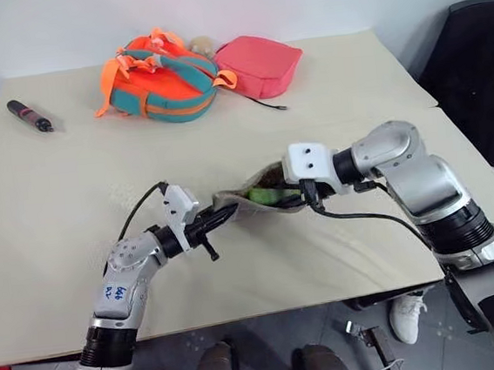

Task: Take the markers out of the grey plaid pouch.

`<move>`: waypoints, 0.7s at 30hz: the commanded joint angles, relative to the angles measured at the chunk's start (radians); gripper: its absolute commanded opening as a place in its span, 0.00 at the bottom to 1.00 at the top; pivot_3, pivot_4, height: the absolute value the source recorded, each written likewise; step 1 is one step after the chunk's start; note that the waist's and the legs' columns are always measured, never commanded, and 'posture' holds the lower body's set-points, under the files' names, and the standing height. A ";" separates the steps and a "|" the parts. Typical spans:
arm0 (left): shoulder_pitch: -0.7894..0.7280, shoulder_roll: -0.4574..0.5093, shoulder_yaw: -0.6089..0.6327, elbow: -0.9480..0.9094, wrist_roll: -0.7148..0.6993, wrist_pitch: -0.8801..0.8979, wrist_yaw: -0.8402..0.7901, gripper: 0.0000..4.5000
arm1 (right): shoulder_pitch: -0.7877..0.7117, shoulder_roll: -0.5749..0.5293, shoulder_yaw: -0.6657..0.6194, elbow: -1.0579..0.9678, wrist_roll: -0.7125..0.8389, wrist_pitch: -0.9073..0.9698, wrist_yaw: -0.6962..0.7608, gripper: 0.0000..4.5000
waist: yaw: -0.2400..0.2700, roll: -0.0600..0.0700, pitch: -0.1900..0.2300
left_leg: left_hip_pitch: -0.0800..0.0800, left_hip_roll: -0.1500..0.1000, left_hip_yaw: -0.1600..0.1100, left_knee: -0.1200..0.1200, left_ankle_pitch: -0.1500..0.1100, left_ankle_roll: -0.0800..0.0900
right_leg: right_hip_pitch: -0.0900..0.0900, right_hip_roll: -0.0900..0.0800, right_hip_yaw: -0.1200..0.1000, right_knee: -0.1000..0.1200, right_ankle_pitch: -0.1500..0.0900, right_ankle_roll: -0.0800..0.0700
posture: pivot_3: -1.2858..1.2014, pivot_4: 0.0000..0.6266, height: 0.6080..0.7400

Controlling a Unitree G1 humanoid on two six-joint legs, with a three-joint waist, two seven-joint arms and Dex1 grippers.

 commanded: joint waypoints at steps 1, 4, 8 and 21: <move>-0.016 0.007 0.022 -0.007 0.010 -0.038 0.003 0.00 | -0.013 -0.017 -0.048 -0.009 0.031 -0.003 -0.021 0.23 | 0.000 0.000 0.000 | 0.000 0.000 0.000 0.000 0.000 0.000 | 0.000 0.000 0.000 0.000 0.000 0.000 | 0.52 0.24 1.00; -0.009 0.006 0.010 -0.017 0.027 -0.064 0.004 0.00 | -0.013 0.018 -0.077 -0.010 0.082 0.025 -0.054 0.23 | 0.000 0.000 0.000 | 0.000 0.000 0.000 0.000 0.000 0.000 | 0.000 0.000 0.000 0.000 0.000 0.000 | 0.52 0.24 1.00; 0.001 0.036 0.047 0.006 0.025 -0.072 -0.006 0.00 | -0.053 0.058 -0.169 -0.037 0.193 0.099 -0.095 0.23 | -0.001 0.000 0.000 | 0.000 0.000 0.000 0.000 0.000 0.000 | 0.000 0.000 0.000 0.001 0.000 0.000 | 0.52 0.24 1.00; -0.049 0.148 0.199 0.098 0.060 -0.172 0.043 0.00 | 0.049 -0.187 -0.117 0.080 0.061 -0.051 -0.123 0.23 | 0.008 -0.001 0.000 | -0.001 -0.001 0.000 0.000 -0.001 0.002 | 0.000 -0.001 -0.001 0.000 0.000 0.001 | 0.52 0.24 1.00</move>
